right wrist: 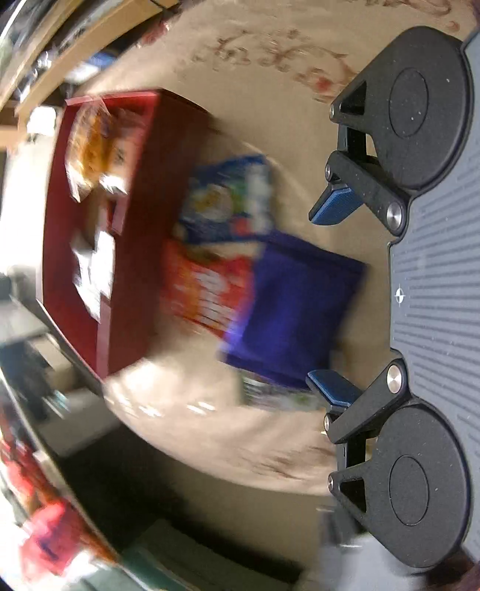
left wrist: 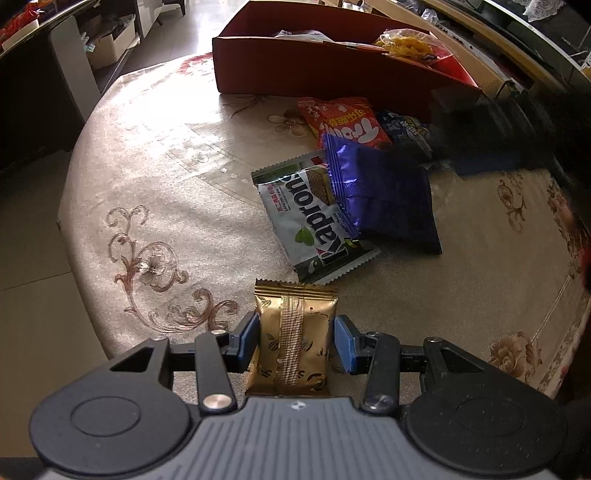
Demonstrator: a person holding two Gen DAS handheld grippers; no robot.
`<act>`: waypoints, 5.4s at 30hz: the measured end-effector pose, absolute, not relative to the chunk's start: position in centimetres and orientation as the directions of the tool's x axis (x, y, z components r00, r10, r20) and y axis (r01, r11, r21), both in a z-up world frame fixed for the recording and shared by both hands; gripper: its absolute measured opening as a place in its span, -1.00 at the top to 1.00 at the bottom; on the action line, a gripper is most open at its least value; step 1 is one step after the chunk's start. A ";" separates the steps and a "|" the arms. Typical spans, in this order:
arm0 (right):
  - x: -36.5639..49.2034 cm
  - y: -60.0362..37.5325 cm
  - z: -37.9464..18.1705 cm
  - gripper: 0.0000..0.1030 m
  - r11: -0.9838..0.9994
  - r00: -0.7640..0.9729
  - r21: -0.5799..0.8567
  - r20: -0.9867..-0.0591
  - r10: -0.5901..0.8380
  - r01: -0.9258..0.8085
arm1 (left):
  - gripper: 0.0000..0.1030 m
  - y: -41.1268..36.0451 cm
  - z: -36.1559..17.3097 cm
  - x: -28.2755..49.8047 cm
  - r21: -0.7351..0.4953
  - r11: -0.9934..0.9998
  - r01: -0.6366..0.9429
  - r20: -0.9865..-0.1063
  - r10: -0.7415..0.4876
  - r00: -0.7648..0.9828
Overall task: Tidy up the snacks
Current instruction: 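Grasp the gold wafer packet with the left tool while the right tool grasps the blue bag, then lift and carry the gold packet and blue bag with both tools over the box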
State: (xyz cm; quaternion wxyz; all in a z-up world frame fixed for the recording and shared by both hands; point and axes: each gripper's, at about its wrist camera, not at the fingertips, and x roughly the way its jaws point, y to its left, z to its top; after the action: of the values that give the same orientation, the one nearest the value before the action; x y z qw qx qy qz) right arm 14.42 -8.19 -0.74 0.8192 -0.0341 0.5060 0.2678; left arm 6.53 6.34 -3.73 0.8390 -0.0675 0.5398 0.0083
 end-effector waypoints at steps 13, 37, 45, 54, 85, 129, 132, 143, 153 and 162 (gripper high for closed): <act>15.7 -6.5 -3.9 -0.75 0.796 0.137 0.280 -0.902 0.410 -0.537 | -0.09 6.2 -3.7 6.7 -0.130 0.989 -0.073 -0.908 -0.089 0.410; 9.0 -8.0 -3.7 -0.76 0.791 0.351 -0.060 -0.915 0.201 -0.608 | -0.26 6.3 -4.3 6.7 -0.028 0.993 -0.114 -0.906 0.023 0.422; 10.4 -9.0 -4.7 -1.00 0.839 0.294 0.016 -0.933 0.208 -0.544 | -0.25 6.5 -4.2 6.5 -0.041 0.990 -0.135 -0.899 0.023 0.438; 10.5 -8.9 -5.5 -1.00 0.860 0.313 0.028 -0.925 0.215 -0.510 | -0.14 6.5 -4.1 6.4 -0.026 0.987 -0.157 -0.899 0.046 0.436; 7.6 -10.8 -3.6 -0.43 0.851 0.374 -0.012 -0.902 0.218 -0.526 | -0.09 4.3 -4.0 5.7 -0.012 0.983 -0.184 -0.894 0.072 0.442; 11.6 -14.0 0.6 -0.43 0.925 0.497 0.077 -0.825 0.268 -0.372 | 0.25 1.9 1.8 10.4 -0.158 0.981 -0.112 -0.808 -0.063 0.585; 12.5 -13.6 1.1 -0.43 0.927 0.511 0.085 -0.815 0.275 -0.364 | 0.26 2.2 2.2 11.6 -0.165 0.979 -0.117 -0.802 -0.064 0.594; 16.5 -13.2 3.1 -0.43 0.944 0.562 0.126 -0.777 0.285 -0.305 | 0.26 3.3 4.5 16.2 -0.198 0.973 -0.122 -0.764 -0.076 0.640; 20.5 -12.4 4.3 -0.43 0.948 0.593 0.150 -0.749 0.295 -0.281 | 0.26 4.2 5.7 20.7 -0.180 0.973 -0.141 -0.740 -0.040 0.671; 24.0 -11.6 4.7 -0.43 0.948 0.603 0.161 -0.739 0.300 -0.275 | 0.26 4.8 6.2 24.1 -0.166 0.972 -0.167 -0.728 -0.007 0.685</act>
State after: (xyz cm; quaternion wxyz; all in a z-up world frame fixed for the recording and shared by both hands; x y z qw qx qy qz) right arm 23.97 -11.58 4.68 0.8951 0.0153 0.4156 0.1607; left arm 24.13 4.84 6.19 0.9113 -0.1103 0.3943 0.0439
